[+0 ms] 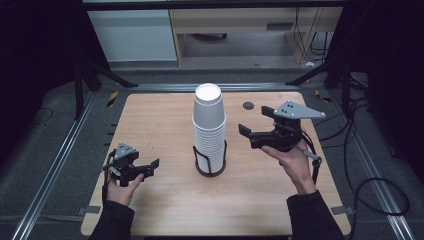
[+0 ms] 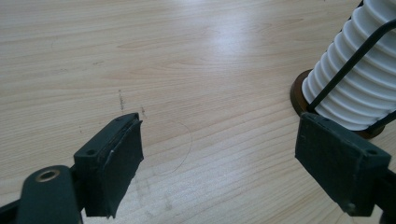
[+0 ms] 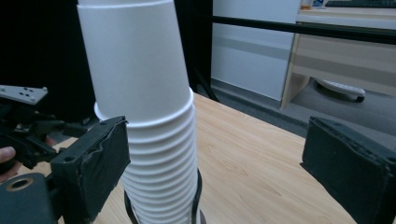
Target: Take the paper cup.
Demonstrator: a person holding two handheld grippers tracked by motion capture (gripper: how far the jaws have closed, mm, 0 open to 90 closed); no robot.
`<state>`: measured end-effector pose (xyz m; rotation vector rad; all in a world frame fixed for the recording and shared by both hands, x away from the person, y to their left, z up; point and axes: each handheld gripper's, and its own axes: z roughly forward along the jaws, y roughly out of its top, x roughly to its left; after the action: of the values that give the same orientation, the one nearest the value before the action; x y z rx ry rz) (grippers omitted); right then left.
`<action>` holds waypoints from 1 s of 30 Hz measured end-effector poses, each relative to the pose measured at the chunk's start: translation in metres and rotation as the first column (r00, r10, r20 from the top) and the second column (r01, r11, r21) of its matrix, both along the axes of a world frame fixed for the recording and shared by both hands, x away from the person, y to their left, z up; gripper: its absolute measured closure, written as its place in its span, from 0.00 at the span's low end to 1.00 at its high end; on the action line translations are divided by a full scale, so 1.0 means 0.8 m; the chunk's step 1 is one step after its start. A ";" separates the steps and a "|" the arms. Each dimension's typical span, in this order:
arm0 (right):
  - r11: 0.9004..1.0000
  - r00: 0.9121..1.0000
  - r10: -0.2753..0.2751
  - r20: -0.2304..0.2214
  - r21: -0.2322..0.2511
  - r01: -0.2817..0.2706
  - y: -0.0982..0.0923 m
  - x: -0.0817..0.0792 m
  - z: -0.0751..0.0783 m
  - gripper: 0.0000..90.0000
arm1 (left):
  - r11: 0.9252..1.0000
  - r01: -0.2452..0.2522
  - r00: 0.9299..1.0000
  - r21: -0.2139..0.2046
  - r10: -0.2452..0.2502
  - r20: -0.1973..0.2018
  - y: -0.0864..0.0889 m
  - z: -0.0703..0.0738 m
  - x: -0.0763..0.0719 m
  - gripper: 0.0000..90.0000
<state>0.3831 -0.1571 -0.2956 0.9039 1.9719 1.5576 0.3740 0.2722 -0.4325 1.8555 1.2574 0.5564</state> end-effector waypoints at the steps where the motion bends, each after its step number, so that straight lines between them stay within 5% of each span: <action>1: 1.000 1.000 0.004 -0.001 0.004 -0.004 0.003 0.001 0.001 0.08 | 1.000 0.001 1.000 0.002 -0.001 -0.001 0.000 0.000 0.000 0.16; 30: 0.993 0.992 0.122 -0.021 0.008 -0.121 0.092 0.032 0.012 0.06 | 1.000 0.013 1.000 0.007 -0.013 -0.015 -0.003 -0.005 0.002 0.17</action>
<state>0.4090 -0.0835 -0.2856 0.8198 2.0725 1.6282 0.3753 0.2697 -0.4363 1.8752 1.2536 0.5416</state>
